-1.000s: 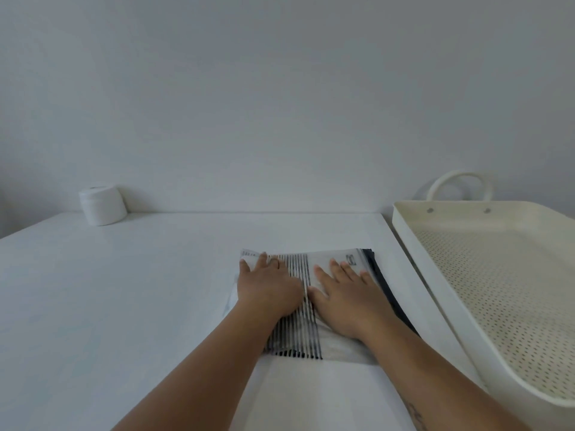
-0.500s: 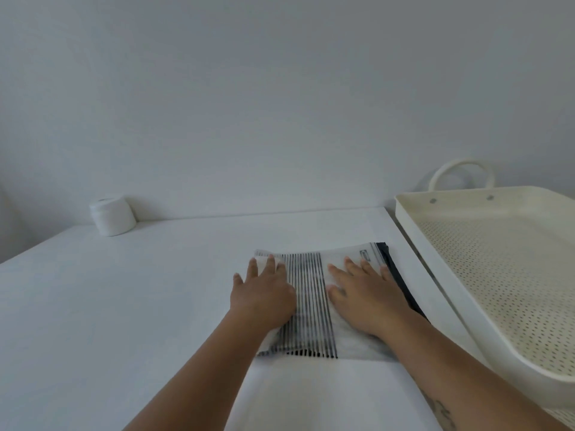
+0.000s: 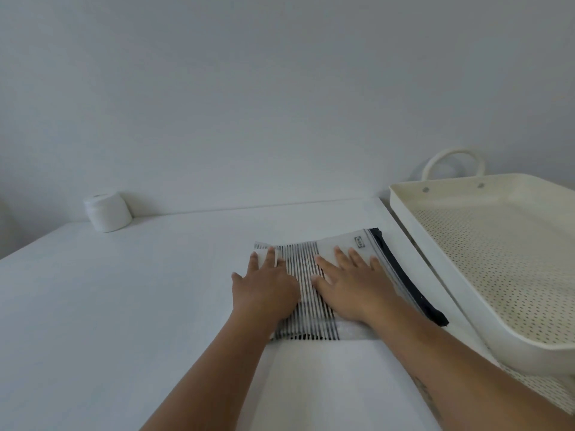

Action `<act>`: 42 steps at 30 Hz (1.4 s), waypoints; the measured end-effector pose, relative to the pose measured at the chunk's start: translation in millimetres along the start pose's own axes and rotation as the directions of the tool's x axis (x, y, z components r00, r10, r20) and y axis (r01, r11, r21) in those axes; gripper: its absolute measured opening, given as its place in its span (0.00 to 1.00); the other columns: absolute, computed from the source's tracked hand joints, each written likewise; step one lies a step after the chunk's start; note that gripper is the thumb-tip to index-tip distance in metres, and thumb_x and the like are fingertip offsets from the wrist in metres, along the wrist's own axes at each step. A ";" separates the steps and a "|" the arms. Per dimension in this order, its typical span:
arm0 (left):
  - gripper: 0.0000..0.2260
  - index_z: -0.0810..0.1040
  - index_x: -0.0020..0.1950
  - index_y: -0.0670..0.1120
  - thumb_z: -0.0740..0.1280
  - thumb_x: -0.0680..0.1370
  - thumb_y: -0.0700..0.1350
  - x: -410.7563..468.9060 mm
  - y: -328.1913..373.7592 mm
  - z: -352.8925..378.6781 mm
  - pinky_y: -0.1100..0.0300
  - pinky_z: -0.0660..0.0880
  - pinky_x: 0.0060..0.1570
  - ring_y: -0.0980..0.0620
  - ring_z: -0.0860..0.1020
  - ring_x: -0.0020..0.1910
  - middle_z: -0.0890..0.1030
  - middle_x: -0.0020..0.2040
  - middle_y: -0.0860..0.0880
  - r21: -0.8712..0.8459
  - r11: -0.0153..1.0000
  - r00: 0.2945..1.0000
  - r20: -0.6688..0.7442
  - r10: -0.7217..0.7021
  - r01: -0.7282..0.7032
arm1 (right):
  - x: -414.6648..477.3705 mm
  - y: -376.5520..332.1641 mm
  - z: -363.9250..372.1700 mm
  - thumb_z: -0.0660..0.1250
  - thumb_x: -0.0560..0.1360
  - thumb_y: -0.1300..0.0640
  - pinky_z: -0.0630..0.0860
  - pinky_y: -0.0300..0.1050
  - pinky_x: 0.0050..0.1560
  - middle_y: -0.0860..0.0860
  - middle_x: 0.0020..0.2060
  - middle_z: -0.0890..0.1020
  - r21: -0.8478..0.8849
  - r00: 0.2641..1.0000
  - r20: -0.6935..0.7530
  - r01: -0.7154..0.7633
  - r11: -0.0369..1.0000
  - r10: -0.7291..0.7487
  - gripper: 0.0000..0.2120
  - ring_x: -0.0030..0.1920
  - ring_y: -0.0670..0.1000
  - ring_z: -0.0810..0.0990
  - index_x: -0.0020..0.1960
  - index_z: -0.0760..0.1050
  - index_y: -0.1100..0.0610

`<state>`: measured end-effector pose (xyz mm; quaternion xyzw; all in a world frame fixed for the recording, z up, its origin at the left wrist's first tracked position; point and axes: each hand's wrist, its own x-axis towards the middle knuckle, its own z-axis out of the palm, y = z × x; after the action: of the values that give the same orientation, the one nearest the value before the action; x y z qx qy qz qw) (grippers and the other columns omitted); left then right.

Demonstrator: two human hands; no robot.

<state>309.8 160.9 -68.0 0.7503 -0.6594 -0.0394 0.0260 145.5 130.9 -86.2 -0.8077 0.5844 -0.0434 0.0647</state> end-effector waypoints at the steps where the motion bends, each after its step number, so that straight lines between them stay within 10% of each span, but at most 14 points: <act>1: 0.27 0.53 0.78 0.50 0.46 0.78 0.52 -0.1 -1.1 0.5 0.35 0.50 0.72 0.46 0.43 0.78 0.44 0.80 0.53 0.000 1.000 1.000 0.000 0.004 -0.004 | -2.8 6.8 -1.0 0.36 0.74 0.29 0.37 0.61 0.75 0.49 0.79 0.43 -0.016 1.000 0.003 -0.019 1.000 0.019 0.33 0.78 0.54 0.41 0.77 0.42 0.38; 11: 0.23 0.65 0.74 0.51 0.49 0.80 0.53 -17.0 0.5 -26.4 0.44 0.56 0.74 0.48 0.61 0.75 0.66 0.75 0.51 -0.188 0.969 0.905 -0.419 0.068 -0.159 | -20.8 12.1 -36.2 0.45 0.79 0.36 0.43 0.61 0.76 0.53 0.79 0.50 0.058 0.992 -0.116 -0.040 0.997 0.047 0.30 0.79 0.56 0.44 0.78 0.46 0.43; 21: 0.27 0.52 0.78 0.48 0.45 0.80 0.55 -57.5 1.2 13.3 0.40 0.47 0.73 0.48 0.44 0.78 0.48 0.80 0.52 0.008 0.993 0.984 -0.138 0.115 -0.115 | -55.8 -18.2 -0.1 0.42 0.79 0.38 0.42 0.60 0.76 0.50 0.80 0.49 0.041 0.998 -0.036 0.061 0.997 -0.059 0.28 0.79 0.56 0.44 0.77 0.47 0.41; 34: 0.27 0.62 0.73 0.47 0.49 0.76 0.56 -80.7 0.7 -6.3 0.39 0.53 0.72 0.45 0.52 0.77 0.57 0.78 0.49 0.044 0.994 0.995 -0.005 0.099 -0.099 | -92.1 21.5 -16.0 0.40 0.72 0.27 0.37 0.60 0.75 0.50 0.80 0.46 -0.005 0.995 0.101 -0.023 1.000 0.024 0.38 0.79 0.51 0.43 0.78 0.44 0.42; 38: 0.14 0.74 0.54 0.46 0.56 0.74 0.50 -84.7 7.9 -27.9 0.52 0.70 0.57 0.48 0.72 0.56 0.77 0.56 0.49 -0.081 0.991 0.967 -0.239 0.085 -0.107 | -92.4 14.3 -34.5 0.50 0.75 0.35 0.60 0.55 0.68 0.52 0.68 0.71 -0.093 0.997 -0.082 -0.002 0.996 -0.006 0.28 0.67 0.55 0.70 0.69 0.67 0.47; 42: 0.22 0.64 0.73 0.44 0.54 0.79 0.45 -60.3 16.9 -34.1 0.47 0.61 0.71 0.45 0.61 0.74 0.64 0.75 0.46 -0.199 0.977 0.980 -0.193 0.037 -0.077 | -60.4 -3.5 -48.1 0.53 0.80 0.50 0.67 0.53 0.65 0.52 0.72 0.68 0.015 0.967 -0.226 0.121 0.993 -0.115 0.22 0.69 0.56 0.68 0.74 0.62 0.49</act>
<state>288.6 218.1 -31.0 0.7246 -0.6677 -0.0356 0.1668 122.8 186.8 -37.7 -0.8299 0.5383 -0.1465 0.0068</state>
